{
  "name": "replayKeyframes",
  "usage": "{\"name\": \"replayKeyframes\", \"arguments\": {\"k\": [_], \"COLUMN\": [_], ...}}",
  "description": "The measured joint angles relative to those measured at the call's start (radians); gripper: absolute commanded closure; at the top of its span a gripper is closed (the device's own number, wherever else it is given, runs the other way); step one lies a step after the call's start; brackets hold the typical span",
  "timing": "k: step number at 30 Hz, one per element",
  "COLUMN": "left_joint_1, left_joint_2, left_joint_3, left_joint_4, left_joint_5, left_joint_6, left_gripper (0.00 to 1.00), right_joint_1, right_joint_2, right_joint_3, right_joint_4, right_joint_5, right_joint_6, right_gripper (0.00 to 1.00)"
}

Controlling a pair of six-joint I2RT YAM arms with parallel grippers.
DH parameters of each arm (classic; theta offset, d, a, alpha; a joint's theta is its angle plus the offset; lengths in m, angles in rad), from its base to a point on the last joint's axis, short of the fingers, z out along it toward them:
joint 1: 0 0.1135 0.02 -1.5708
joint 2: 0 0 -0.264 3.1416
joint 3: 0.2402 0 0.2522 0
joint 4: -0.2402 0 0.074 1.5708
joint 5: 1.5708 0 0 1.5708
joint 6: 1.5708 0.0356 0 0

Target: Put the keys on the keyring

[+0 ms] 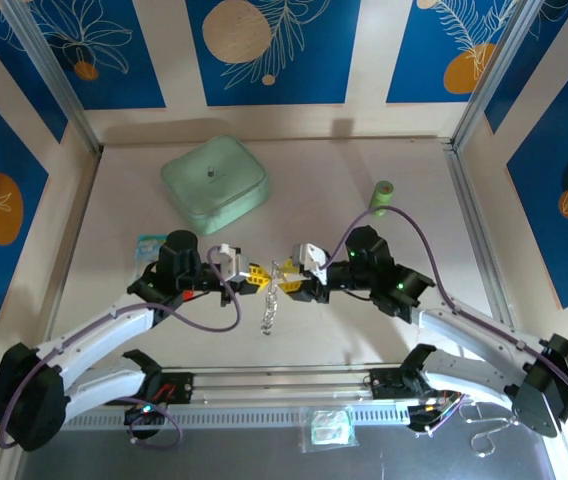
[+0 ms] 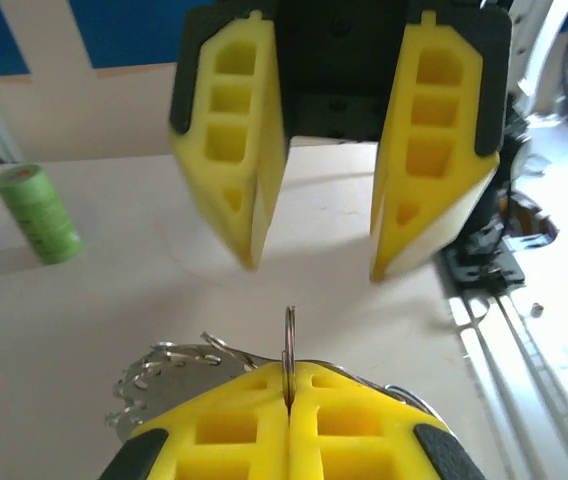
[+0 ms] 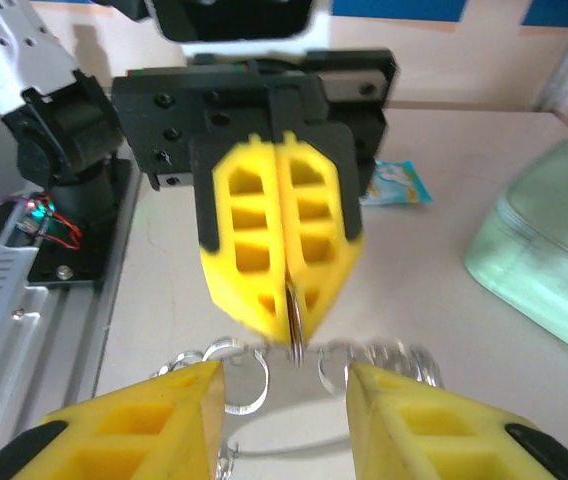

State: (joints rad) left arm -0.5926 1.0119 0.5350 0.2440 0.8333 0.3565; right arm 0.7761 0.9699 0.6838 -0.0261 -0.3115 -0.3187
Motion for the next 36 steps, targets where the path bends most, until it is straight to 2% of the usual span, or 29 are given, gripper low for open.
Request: {"name": "replayKeyframes", "arguments": {"k": [8,13,18,24,36], "left_joint_1": [-0.038,-0.046,-0.047,-0.048,-0.048], "left_joint_2": [-0.086,-0.106,-0.105,-0.080,-0.059], "left_joint_3": [-0.038,-0.055,-0.064,-0.075,-0.079], "left_joint_4": [-0.020,-0.023,-0.003,0.067,0.134], "left_joint_5": [-0.161,-0.190,-0.187,-0.150,-0.077], "left_joint_6": [0.191,0.248,0.243,0.171,0.081], "left_gripper": [1.00,1.00,1.00,1.00,1.00], "right_joint_1": [0.053,0.080,0.084,0.103,0.112], "right_joint_2": [-0.016,0.010,0.032,0.050,0.049], "right_joint_3": [-0.003,-0.003,-0.003,-0.003,-0.004], "right_joint_4": [-0.071,-0.038,0.003,0.047,0.071], "right_joint_5": [0.120,0.158,0.153,0.151,0.152], "right_joint_6": [-0.063,-0.076,-0.074,-0.073,-0.071], "right_gripper": [0.68,0.68,0.68,0.69,0.79]}}
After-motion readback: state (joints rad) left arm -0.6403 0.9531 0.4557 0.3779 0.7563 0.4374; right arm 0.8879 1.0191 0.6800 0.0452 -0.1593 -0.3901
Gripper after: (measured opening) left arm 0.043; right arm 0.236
